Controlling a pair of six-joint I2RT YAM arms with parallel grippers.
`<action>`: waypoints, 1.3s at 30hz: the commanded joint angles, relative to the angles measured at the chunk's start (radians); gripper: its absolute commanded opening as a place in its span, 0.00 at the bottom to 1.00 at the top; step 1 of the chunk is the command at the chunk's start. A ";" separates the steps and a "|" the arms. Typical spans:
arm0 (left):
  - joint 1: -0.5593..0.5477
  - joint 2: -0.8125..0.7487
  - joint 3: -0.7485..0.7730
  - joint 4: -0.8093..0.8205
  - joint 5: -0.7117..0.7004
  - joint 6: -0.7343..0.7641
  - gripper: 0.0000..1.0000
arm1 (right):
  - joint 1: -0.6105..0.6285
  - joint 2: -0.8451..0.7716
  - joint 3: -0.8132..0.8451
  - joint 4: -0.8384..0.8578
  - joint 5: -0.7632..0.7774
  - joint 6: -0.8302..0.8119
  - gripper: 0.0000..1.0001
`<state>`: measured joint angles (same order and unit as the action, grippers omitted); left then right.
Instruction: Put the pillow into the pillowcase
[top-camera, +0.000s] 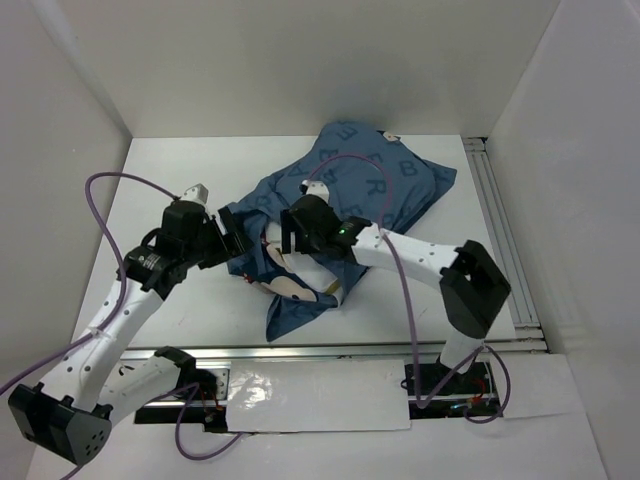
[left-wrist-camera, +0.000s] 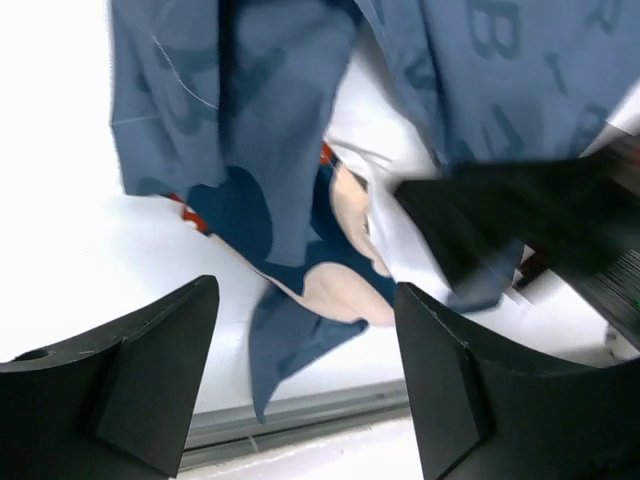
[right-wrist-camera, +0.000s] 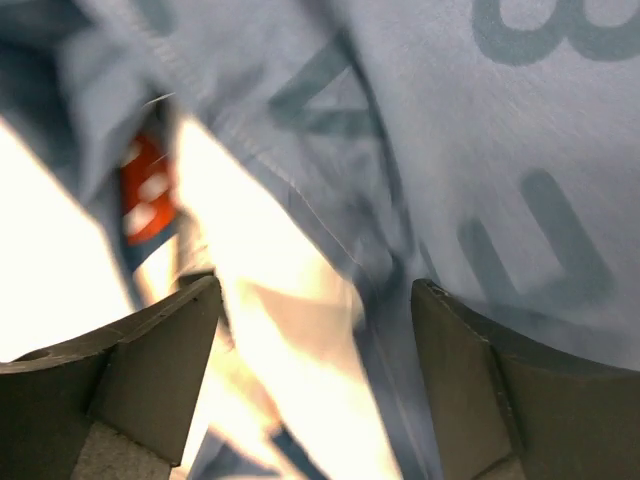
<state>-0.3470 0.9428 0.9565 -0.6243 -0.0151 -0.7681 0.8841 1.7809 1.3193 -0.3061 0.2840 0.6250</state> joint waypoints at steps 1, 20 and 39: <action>0.009 0.025 0.002 -0.006 -0.106 -0.028 0.83 | 0.006 -0.135 -0.049 0.087 -0.084 -0.094 0.84; 0.009 0.419 0.013 0.290 -0.008 0.046 0.39 | 0.024 0.014 0.081 0.192 -0.145 -0.442 0.60; 0.019 0.012 0.241 0.134 -0.299 0.084 0.00 | -0.040 0.314 0.172 0.131 -0.253 -0.395 0.02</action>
<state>-0.3397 1.0328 1.1271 -0.4999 -0.1844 -0.7082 0.8558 2.0415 1.4811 -0.1448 0.0803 0.2169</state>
